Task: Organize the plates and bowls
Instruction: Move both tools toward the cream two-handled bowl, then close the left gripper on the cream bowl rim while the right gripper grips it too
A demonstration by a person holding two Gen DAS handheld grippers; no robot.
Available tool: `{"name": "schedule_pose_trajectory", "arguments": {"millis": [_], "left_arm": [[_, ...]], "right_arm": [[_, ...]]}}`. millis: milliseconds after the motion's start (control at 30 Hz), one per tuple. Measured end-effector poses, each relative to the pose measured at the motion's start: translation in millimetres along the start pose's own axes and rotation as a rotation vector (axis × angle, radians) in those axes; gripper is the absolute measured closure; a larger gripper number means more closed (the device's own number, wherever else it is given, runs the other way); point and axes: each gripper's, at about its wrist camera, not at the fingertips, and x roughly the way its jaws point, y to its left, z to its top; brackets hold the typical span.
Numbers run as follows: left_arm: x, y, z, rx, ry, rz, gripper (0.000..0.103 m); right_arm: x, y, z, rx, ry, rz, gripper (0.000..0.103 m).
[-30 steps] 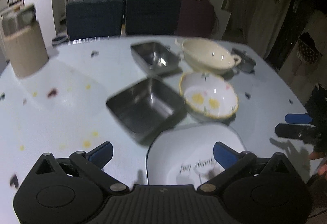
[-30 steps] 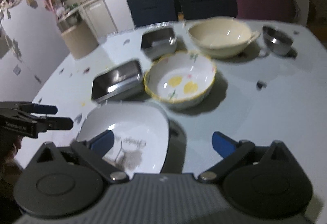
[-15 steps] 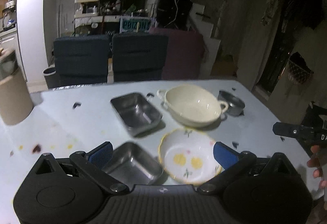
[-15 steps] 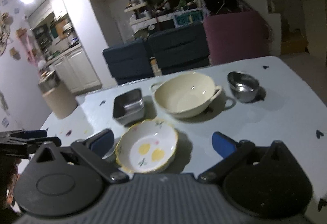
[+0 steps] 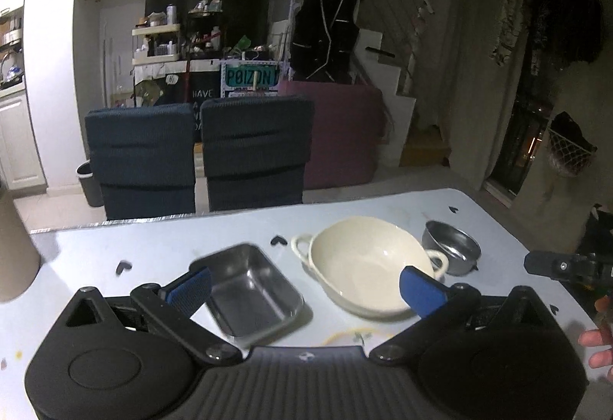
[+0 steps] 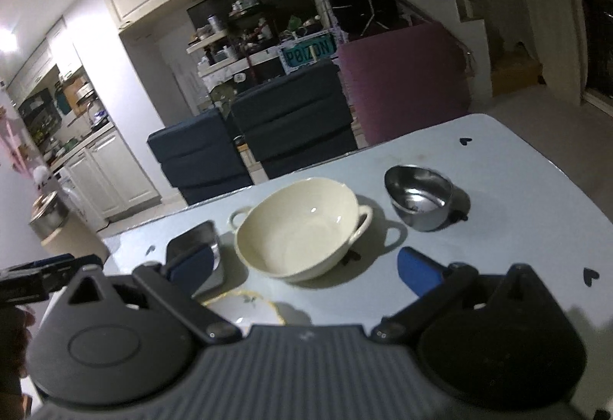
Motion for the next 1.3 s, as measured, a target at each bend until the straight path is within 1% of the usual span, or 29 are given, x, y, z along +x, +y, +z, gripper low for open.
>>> {"name": "schedule_pose_trajectory", "arguments": {"millis": [67,167,300,467,567,633,700,767,800,867,900,967,1000,1033,1100,1133,1167,1200,1267,1300], "left_arm": [[8.5,0.1,6.6,0.008,-0.015,0.003,0.001],[24.2,1.0,16.6,0.002,-0.02,-0.011,0.006],[49.3,0.9,25.6,-0.016,0.001,-0.023,0.011],[82.7,0.9,28.0,-0.042,0.041,-0.031,0.019],[104.4,3.4,27.1,-0.049,0.065,-0.031,0.026],[118.1,7.2,26.3,-0.073,0.081,-0.03,0.028],[130.6,10.3,25.9,-0.085,0.098,-0.029,0.032],[139.2,12.9,25.4,-0.086,0.104,-0.029,0.033],[143.1,14.3,24.9,-0.087,0.105,-0.031,0.034],[149.0,16.4,24.3,-0.089,0.108,-0.039,0.034],[151.4,17.2,23.1,-0.089,0.109,-0.041,0.035],[157.4,19.3,22.3,-0.09,0.111,-0.043,0.036],[160.5,19.8,22.0,-0.092,0.112,-0.044,0.036],[163.2,20.9,21.2,-0.098,0.113,-0.045,0.037],[169.0,21.3,19.9,-0.11,0.117,-0.05,0.041],[171.2,21.8,19.2,-0.113,0.12,-0.052,0.041],[174.2,21.8,18.4,-0.113,0.124,-0.051,0.042],[176.5,22.0,17.3,-0.111,0.129,-0.05,0.044],[179.6,21.9,14.1,-0.111,0.139,-0.047,0.045],[181.8,23.1,13.4,-0.115,0.146,-0.049,0.047]], "right_arm": [[7.8,-4.9,5.0,0.024,-0.008,-0.007,0.0],[20.2,-12.7,12.3,0.079,-0.015,-0.02,0.0],[40.6,-22.1,18.8,0.148,-0.02,-0.05,0.0],[69.9,-33.0,21.6,0.23,0.006,-0.054,0.0],[84.5,-36.7,22.0,0.238,0.029,-0.077,0.0],[95.8,-41.2,22.4,0.242,0.041,-0.084,0.003],[105.0,-46.9,21.5,0.265,0.054,-0.075,0.009],[114.0,-53.6,21.1,0.301,0.074,-0.065,0.017],[115.4,-54.9,19.6,0.313,0.084,-0.061,0.019],[123.2,-59.2,18.2,0.33,0.105,-0.059,0.028],[128.0,-59.8,17.8,0.337,0.114,-0.055,0.031],[136.3,-61.1,16.0,0.341,0.135,-0.037,0.038],[139.4,-61.5,16.2,0.338,0.147,-0.035,0.04],[143.4,-60.9,15.5,0.333,0.16,-0.039,0.045],[150.3,-60.8,14.3,0.335,0.182,-0.038,0.051],[153.6,-60.5,13.8,0.336,0.194,-0.035,0.058],[157.1,-59.8,13.3,0.33,0.21,-0.034,0.069],[160.7,-58.8,13.3,0.318,0.224,-0.036,0.076],[165.6,-57.5,12.4,0.286,0.233,-0.032,0.082],[164.8,-55.7,13.0,0.266,0.226,-0.026,0.082]]}}
